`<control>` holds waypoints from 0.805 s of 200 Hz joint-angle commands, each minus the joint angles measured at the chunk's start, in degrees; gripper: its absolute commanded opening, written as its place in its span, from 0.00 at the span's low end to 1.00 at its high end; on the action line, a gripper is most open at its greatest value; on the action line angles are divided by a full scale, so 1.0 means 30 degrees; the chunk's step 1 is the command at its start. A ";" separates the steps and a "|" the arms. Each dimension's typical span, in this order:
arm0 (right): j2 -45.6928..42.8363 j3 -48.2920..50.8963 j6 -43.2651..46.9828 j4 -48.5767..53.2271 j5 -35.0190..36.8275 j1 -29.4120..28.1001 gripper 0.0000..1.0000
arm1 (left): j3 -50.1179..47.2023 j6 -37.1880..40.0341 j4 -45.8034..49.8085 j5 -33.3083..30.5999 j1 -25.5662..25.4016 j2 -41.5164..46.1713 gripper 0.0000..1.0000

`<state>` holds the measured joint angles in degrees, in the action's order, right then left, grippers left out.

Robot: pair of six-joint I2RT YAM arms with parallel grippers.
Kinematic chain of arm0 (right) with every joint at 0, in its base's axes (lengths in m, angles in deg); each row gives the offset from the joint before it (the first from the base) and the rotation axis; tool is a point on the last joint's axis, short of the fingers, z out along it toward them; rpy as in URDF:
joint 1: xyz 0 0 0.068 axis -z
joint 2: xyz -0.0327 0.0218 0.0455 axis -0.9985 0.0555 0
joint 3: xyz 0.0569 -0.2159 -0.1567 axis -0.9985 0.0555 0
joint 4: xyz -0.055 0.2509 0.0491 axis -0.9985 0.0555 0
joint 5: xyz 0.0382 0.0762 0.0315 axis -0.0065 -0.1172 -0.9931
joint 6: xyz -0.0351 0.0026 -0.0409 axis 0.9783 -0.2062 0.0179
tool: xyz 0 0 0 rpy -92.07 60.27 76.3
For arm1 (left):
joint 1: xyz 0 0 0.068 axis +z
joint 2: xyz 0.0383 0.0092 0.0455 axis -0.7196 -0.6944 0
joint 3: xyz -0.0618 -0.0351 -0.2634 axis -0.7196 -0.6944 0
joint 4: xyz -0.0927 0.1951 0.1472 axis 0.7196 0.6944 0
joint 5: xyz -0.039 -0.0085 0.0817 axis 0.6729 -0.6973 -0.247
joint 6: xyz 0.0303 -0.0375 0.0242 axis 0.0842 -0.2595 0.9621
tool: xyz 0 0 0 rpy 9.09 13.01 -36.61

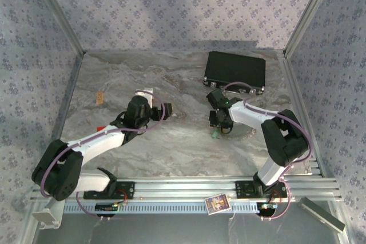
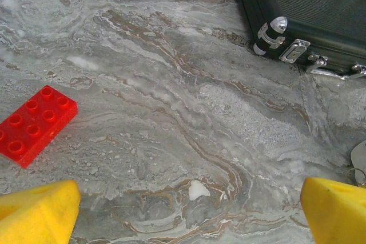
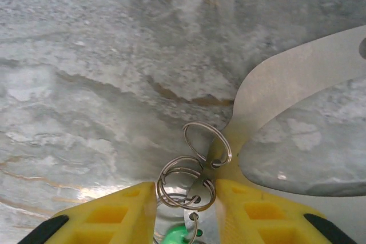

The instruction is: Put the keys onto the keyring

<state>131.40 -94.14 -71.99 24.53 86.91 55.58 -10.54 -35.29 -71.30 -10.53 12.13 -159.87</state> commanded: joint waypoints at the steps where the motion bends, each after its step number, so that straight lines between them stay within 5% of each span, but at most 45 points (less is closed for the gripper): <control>1: 0.0424 -0.0980 -0.0285 -0.0190 -0.0686 -0.0457 0.34 | -0.0017 0.0194 -0.0026 -0.0462 -0.0165 0.0719 0.98; 35: -0.0599 -0.1733 0.2057 0.1287 -0.0121 -0.0356 0.48 | 0.0005 0.0280 0.0431 -0.0447 -0.0168 0.0987 0.98; 58: -0.1787 -0.1733 0.5007 0.2054 -0.0097 0.0722 0.48 | -0.0076 0.0280 0.0476 -0.0342 -0.0177 0.1190 0.98; 94: -0.0599 -0.3131 0.9323 0.3539 -0.3353 0.2529 0.40 | -0.0347 -0.0152 -0.0041 0.0010 -0.0162 0.1333 0.98; 161: 0.2032 -0.5484 1.1589 0.4146 -0.3888 0.2409 0.40 | -0.1035 -0.0503 0.0287 -0.0161 -0.0214 0.2356 0.98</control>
<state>134.66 -107.19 -41.65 34.04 76.07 62.94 -12.66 -35.71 -70.84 -10.97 11.80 -154.67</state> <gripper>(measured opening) 0.413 0.983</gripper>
